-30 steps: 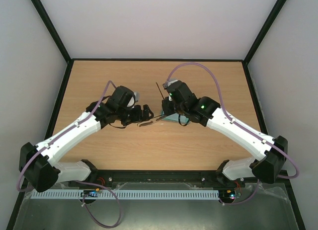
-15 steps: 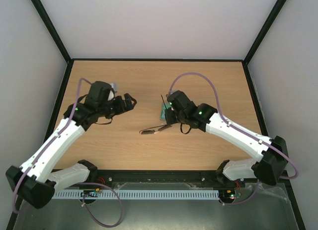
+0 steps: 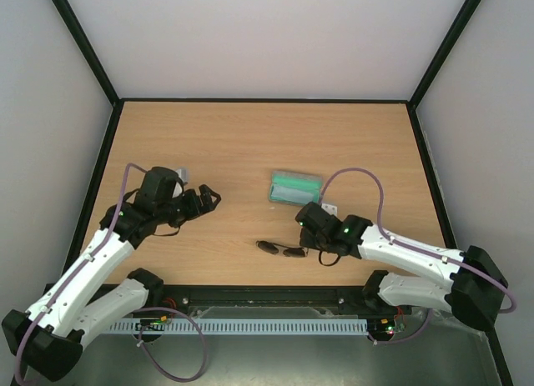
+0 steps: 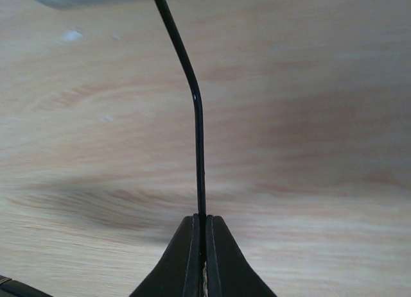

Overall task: Organize the sunglasses
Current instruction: Place the sunglasses at the center of the board.

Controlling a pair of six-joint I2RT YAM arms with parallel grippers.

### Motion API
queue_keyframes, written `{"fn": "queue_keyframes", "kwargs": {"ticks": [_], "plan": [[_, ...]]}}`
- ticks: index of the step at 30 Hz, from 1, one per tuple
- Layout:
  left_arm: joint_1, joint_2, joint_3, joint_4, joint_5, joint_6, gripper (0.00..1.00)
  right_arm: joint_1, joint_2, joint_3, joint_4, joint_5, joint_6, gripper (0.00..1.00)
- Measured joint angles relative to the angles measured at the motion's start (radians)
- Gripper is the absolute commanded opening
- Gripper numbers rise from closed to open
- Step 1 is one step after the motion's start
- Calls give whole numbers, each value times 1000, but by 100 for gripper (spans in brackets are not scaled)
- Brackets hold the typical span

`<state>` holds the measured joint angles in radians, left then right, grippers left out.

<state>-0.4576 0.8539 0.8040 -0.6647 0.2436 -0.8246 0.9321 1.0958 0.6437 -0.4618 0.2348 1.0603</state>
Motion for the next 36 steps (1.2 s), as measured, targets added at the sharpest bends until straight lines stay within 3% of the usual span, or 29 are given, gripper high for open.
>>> {"fn": "queue_keyframes", "kwargs": {"ticks": [11,23,30,36], "plan": [[-44,-105,-61,0,18,-24,99,162,51,-52,28,165,389,1],[-68,-181,-132,-7,19,-58,99,189,298,1,132,201,592,1],[-76,-190,-161,-6,19,-74,99,212,371,51,181,191,642,24],[-82,-187,-171,1,19,-82,99,214,372,43,210,181,655,34]]}}
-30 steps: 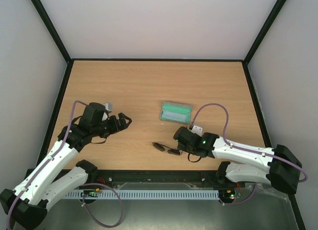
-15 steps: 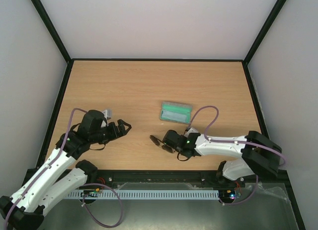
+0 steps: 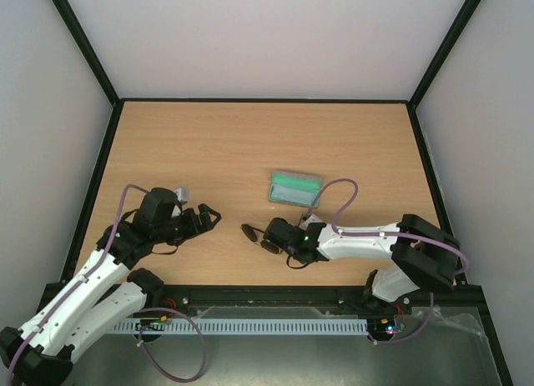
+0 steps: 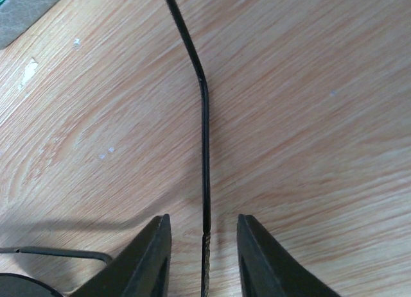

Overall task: Organize the sunglasses
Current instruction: Place the sunglasses at the center of the board, then fold the sunglasses at the center of the board.

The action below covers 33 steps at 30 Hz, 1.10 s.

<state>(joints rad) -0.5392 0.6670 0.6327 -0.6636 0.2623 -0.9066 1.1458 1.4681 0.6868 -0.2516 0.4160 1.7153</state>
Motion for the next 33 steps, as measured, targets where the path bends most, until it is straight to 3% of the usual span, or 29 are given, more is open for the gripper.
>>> {"fn": "queue_keyframes", "kwargs": {"ticks": [8,14,17,22,27,33], "plan": [[-15,23,-6,17,-2,-15,99,0,-91,-45,3,6,-14,41],[-47,61,-10,45,-19,-44,99,-5,-304,-92,-48,48,-87,35],[-77,85,-12,64,-36,-66,99,-48,-400,-100,-85,56,-167,30],[-157,119,-34,117,-78,-121,99,-229,-492,-98,-122,15,-365,28],[-263,145,-87,179,-128,-204,96,-422,-424,-47,-142,-130,-601,26],[-375,198,-124,234,-182,-302,90,-447,-241,69,-154,-294,-819,37]]}}
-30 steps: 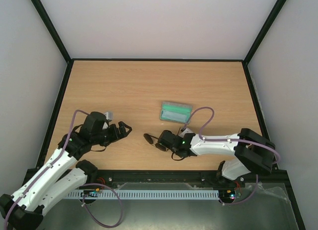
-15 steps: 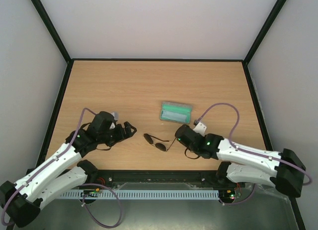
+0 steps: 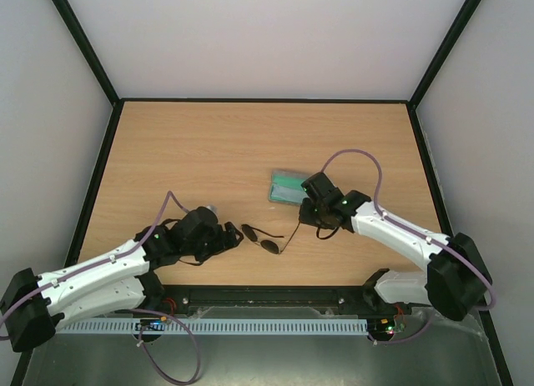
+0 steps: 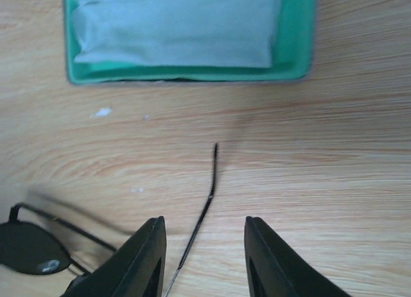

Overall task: Organize the sunglasses
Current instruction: Fold the sunglasses at the center of the board.

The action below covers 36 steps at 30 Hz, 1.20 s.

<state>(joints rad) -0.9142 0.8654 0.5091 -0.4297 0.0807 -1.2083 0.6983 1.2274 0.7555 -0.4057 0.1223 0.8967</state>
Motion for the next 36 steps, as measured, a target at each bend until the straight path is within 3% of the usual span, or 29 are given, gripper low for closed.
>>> {"fn": "queue_keyframes", "kwargs": {"ticks": [5,13,14,16,22,36], "plan": [[-18,4,0,17,-37,-35,83,1,50,37,-3,-71,-107,38],[-19,4,0,23,-57,-49,61,28,127,44,-48,-44,-169,38],[-19,6,0,26,-58,-50,59,31,132,44,-48,-42,-169,36],[-19,9,0,28,-58,-51,52,35,140,44,-46,-38,-171,22],[-19,8,0,29,-58,-47,34,43,161,49,-43,-20,-171,14],[-19,154,-66,160,-26,-38,22,55,244,50,-46,53,-153,12]]}}
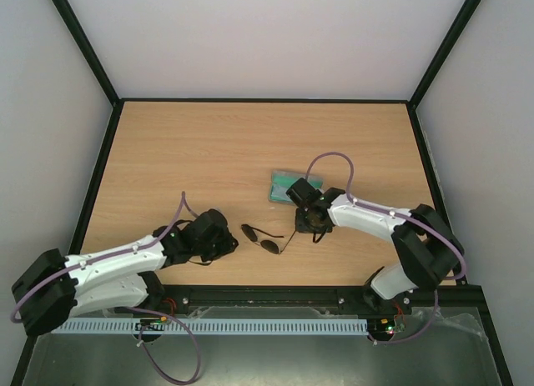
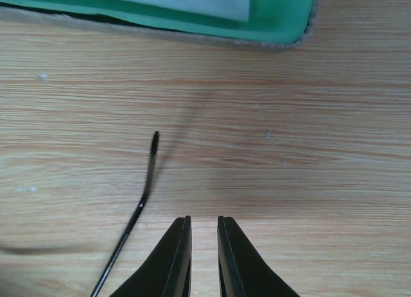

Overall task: Organize the sunglasses
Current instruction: Fold the sunglasses at the center of the board.

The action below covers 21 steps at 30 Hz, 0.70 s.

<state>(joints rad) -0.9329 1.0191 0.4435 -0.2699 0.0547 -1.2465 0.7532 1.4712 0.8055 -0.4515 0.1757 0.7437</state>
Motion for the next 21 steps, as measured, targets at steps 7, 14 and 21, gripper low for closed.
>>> {"fn": "queue_keyframes", "kwargs": {"ticks": [7,14,21], "plan": [[0,152,0,98,16,19,21,0,95,45,6,13,-3,12],[3,274,20,166,24,48,20,0,121,91,15,7,-6,12],[27,349,61,217,28,82,18,4,152,101,41,-16,-14,12]]}}
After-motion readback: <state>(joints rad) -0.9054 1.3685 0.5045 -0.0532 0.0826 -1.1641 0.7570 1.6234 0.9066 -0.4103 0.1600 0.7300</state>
